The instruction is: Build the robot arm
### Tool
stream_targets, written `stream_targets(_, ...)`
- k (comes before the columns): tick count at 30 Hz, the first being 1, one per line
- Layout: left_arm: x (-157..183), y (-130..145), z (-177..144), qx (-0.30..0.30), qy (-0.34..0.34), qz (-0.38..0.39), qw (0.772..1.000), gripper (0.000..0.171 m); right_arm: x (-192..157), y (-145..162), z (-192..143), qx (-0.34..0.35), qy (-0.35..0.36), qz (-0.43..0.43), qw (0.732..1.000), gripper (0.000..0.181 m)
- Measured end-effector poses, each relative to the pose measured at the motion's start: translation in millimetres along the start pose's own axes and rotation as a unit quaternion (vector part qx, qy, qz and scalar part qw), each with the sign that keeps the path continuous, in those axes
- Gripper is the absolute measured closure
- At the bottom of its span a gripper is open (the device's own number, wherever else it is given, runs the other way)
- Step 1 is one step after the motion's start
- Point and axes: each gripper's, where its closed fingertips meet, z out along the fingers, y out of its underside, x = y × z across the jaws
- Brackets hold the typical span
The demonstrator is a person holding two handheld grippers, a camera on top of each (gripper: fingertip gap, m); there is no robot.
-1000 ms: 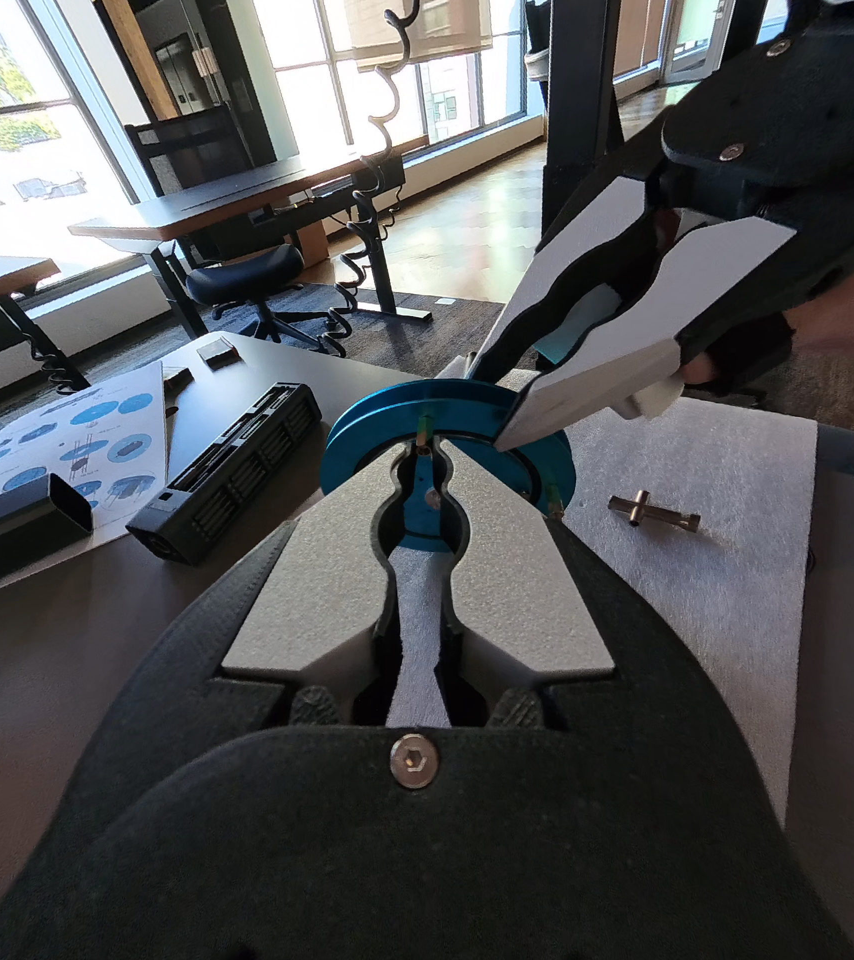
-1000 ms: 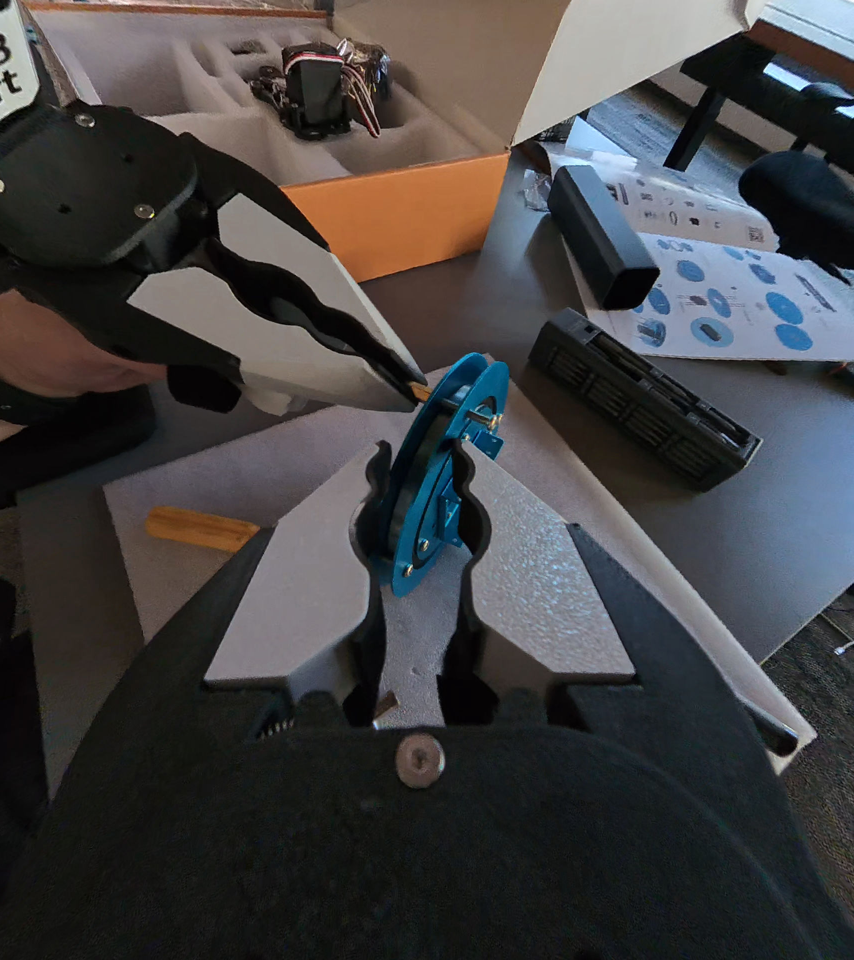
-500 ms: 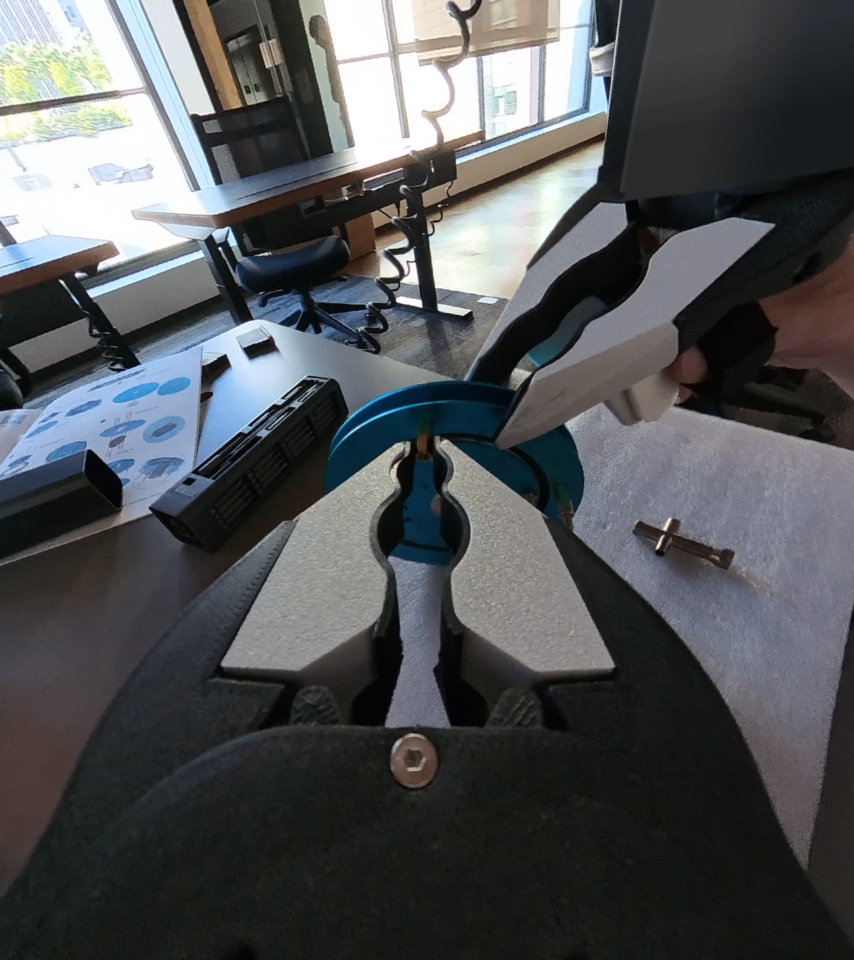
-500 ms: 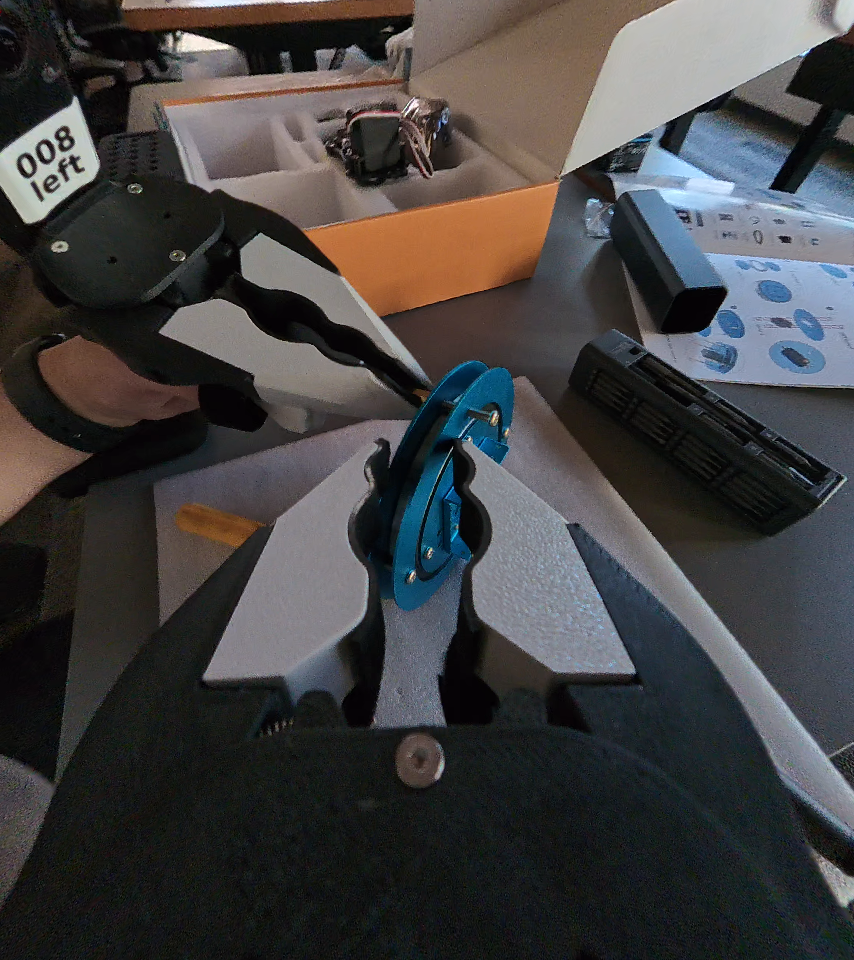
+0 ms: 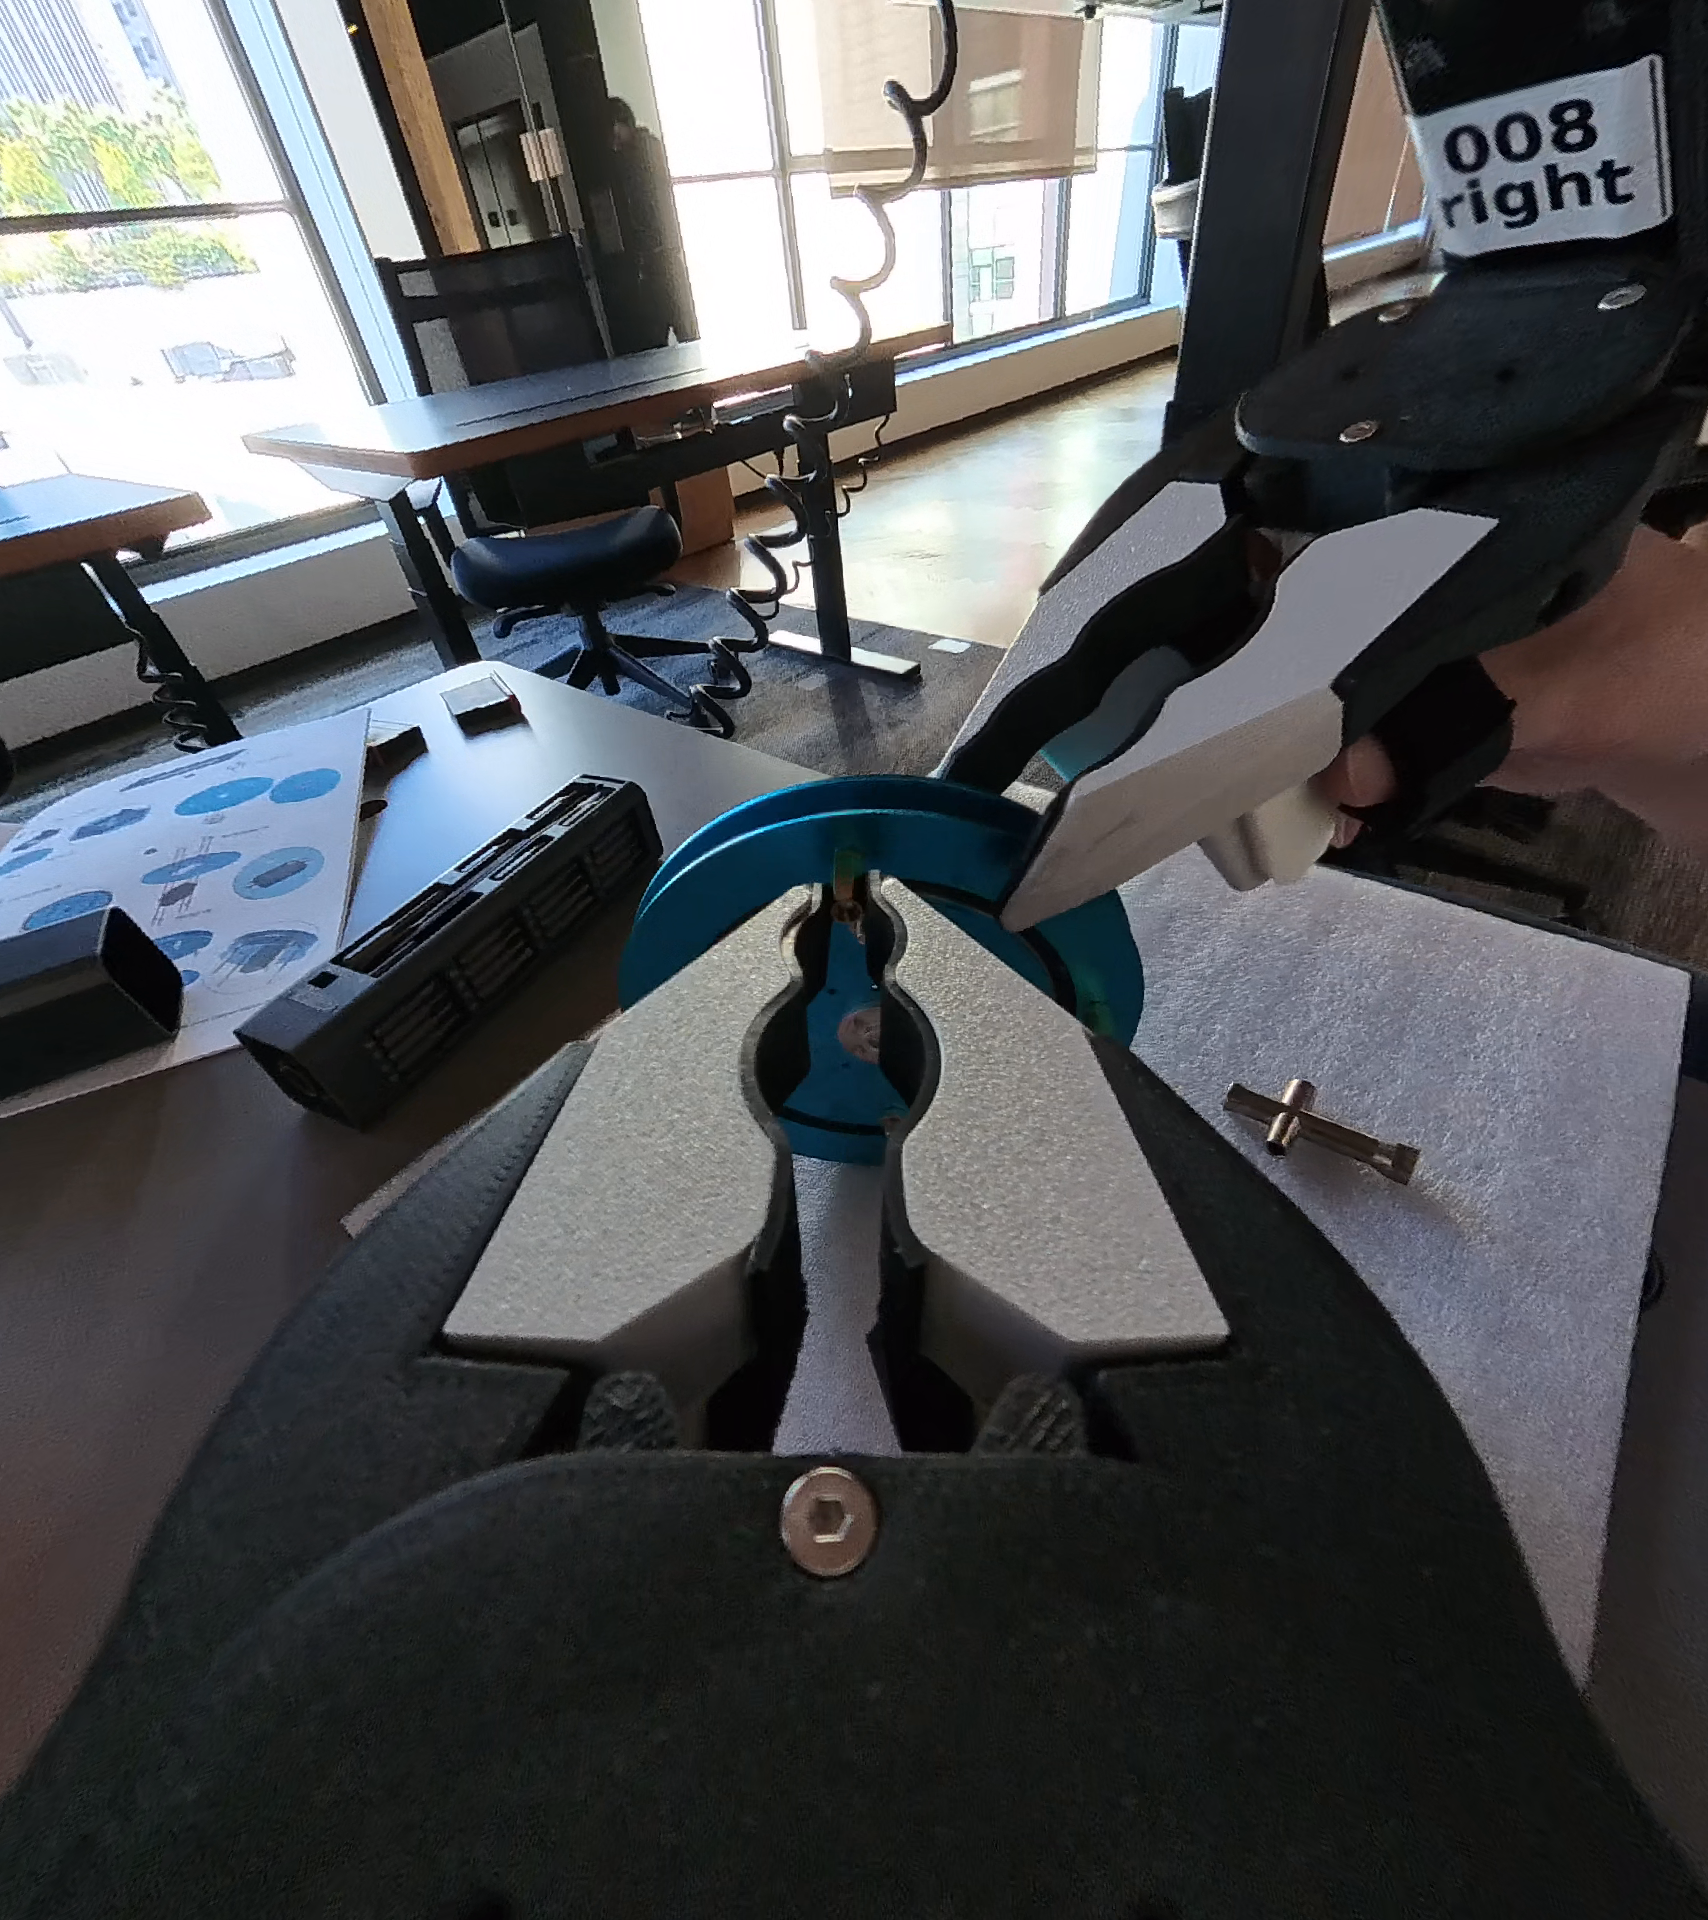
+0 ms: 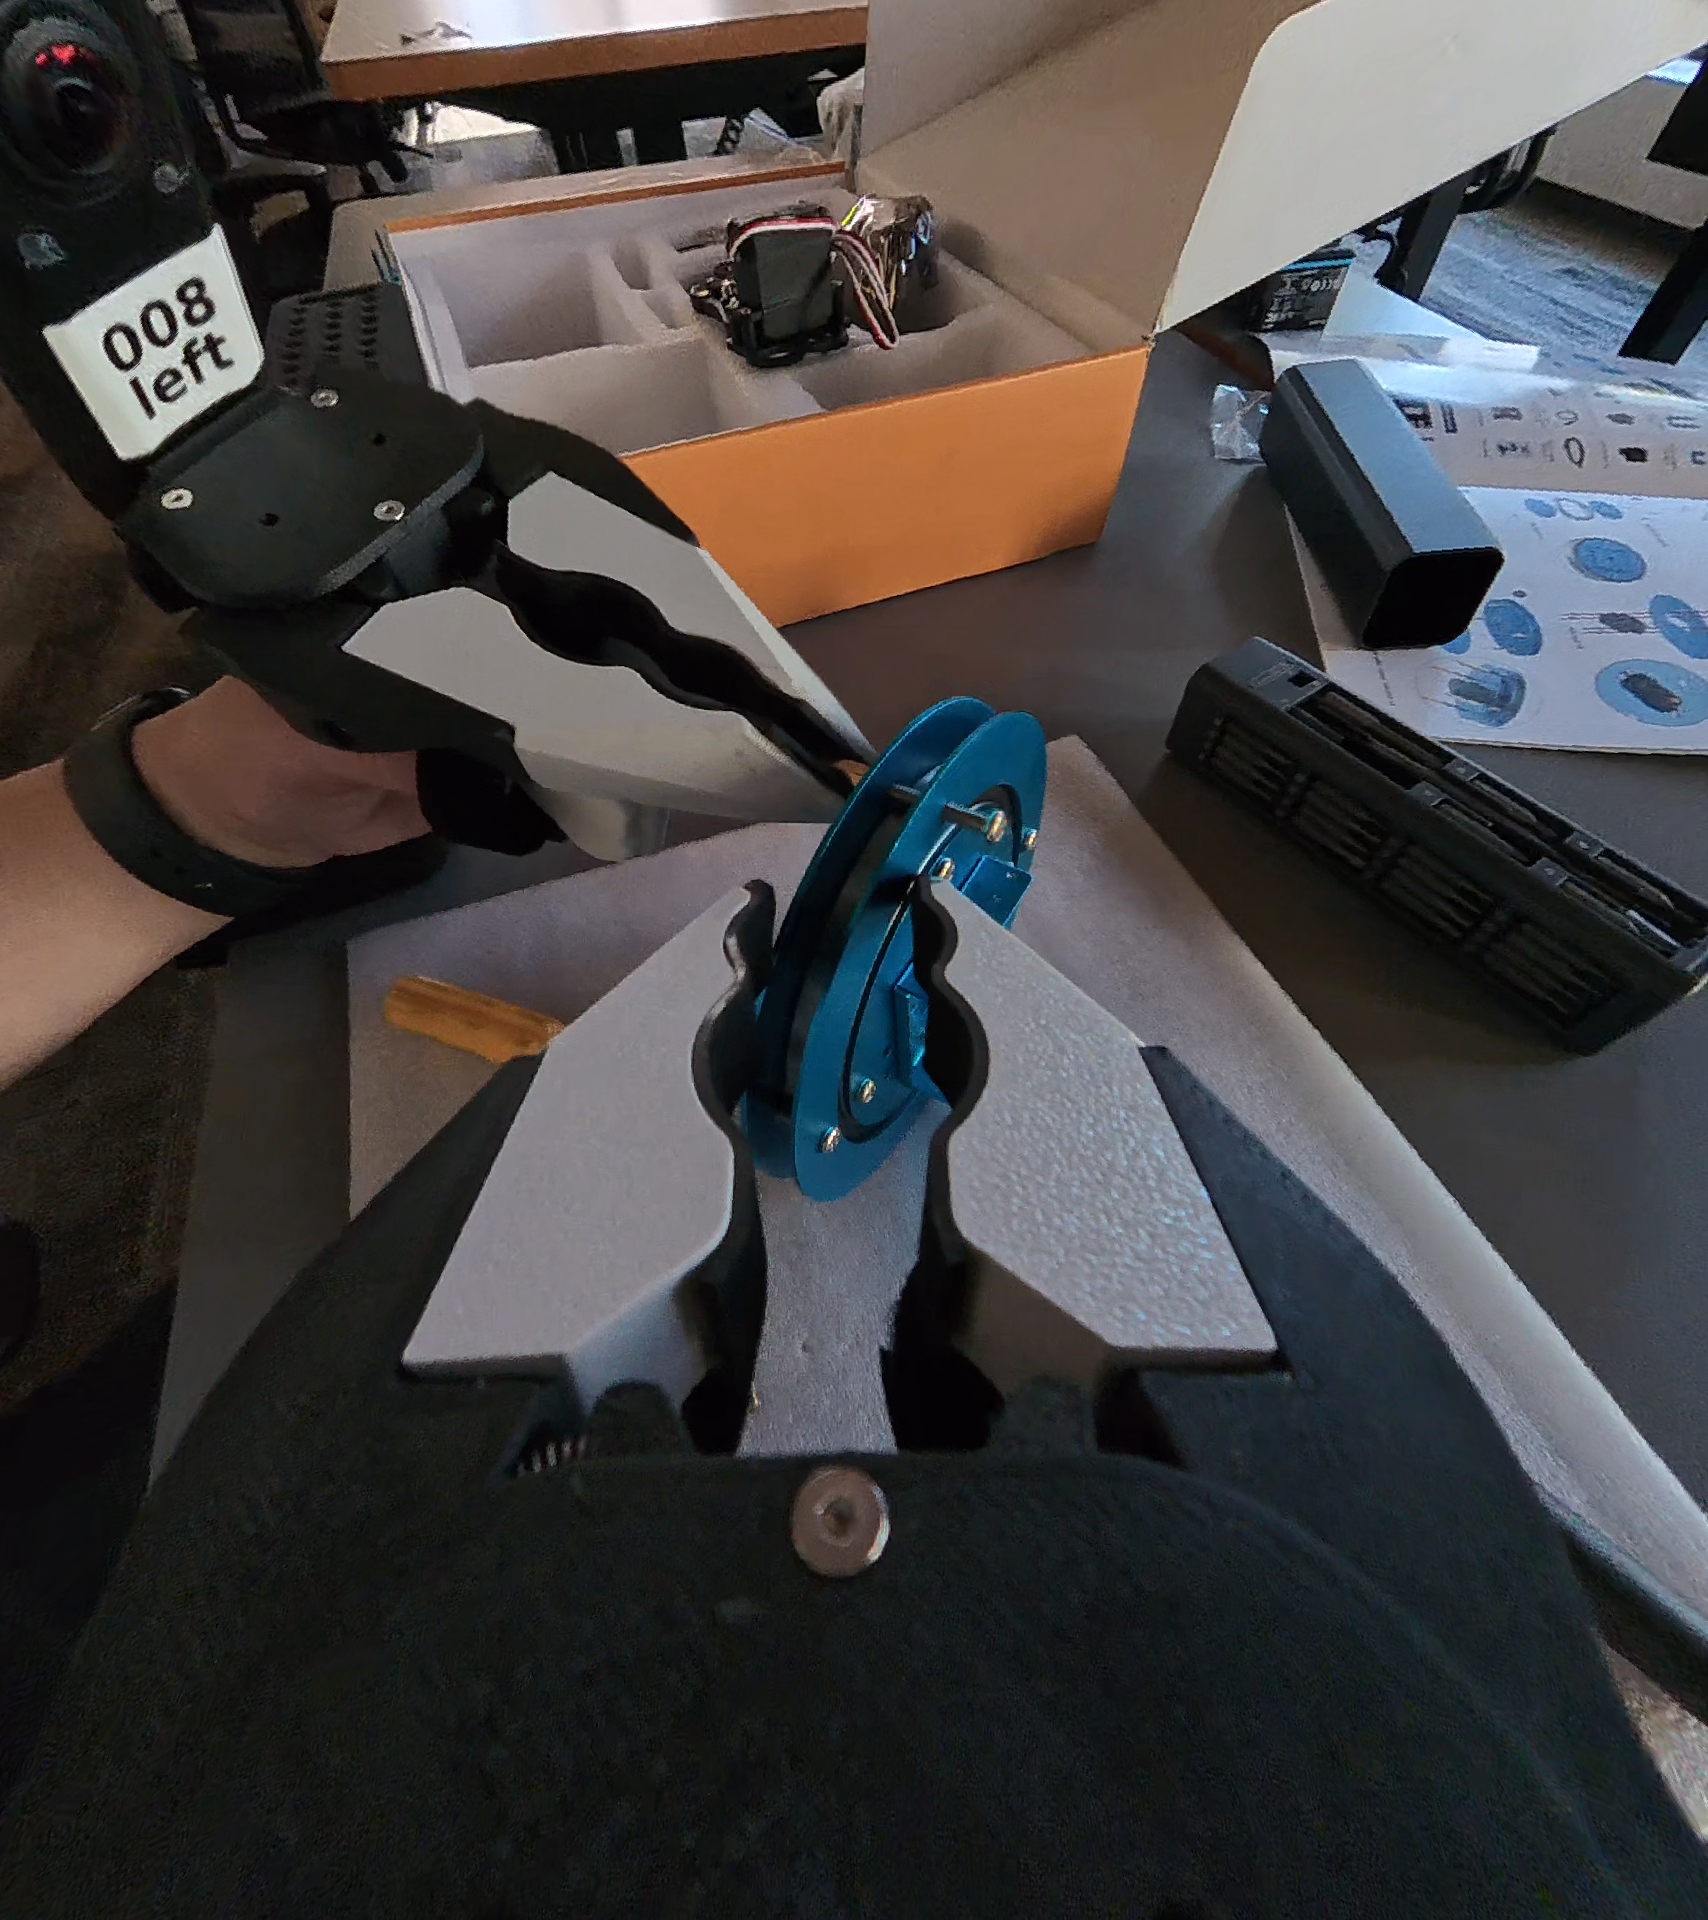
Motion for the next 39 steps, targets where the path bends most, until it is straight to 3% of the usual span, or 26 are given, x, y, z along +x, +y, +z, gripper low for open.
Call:
stream_targets(5,0.1,0.2,-1.9,0.007,0.006,-0.001,1.000,0.167,0.9,-1.7,-17.4,0.003,-0.016,-0.053,0.998,0.136)
stream_targets(9,0.3,1.0,-3.4,0.010,0.014,-0.004,1.000,0.167,29.8,-4.9,-61.5,-0.001,-0.026,-0.190,0.981,0.148)
stream_targets(11,-0.6,1.1,-3.9,0.010,0.016,-0.005,1.000,0.167,35.9,10.2,-70.4,-0.048,-0.101,-0.248,0.962,0.147)
stream_targets(14,1.8,0.4,-3.6,0.011,0.026,-0.005,1.000,0.167,57.8,45.1,-63.5,-0.169,-0.204,-0.261,0.928,0.141)
stream_targets(17,4.6,0.3,-3.0,0.010,0.035,-0.005,0.999,0.167,76.8,64.9,-47.0,-0.250,-0.253,-0.267,0.896,0.142)
stream_targets(20,2.4,0.2,-4.2,0.010,0.029,-0.002,1.000,0.167,98.1,79.2,-29.6,-0.280,-0.250,-0.320,0.870,0.142)
stream_targets(24,4.5,0.0,-4.2,0.010,0.035,-0.001,0.999,0.167,97.1,82.5,-19.6,-0.284,-0.312,-0.234,0.876,0.154)
stream_targets(28,4.0,0.4,-3.0,0.009,0.037,-0.002,0.999,0.167,93.2,89.2,-17.3,-0.325,-0.355,-0.140,0.865,0.148)
stream_targets(35,6.4,0.1,-2.9,0.010,0.041,0.002,0.999,0.167,93.4,109.1,-19.3,-0.399,-0.382,-0.099,0.828,0.158)
stream_targets(39,6.4,0.4,-3.8,0.010,0.040,0.000,0.999,0.167,95.3,112.6,-20.3,-0.393,-0.361,-0.133,0.835,0.165)
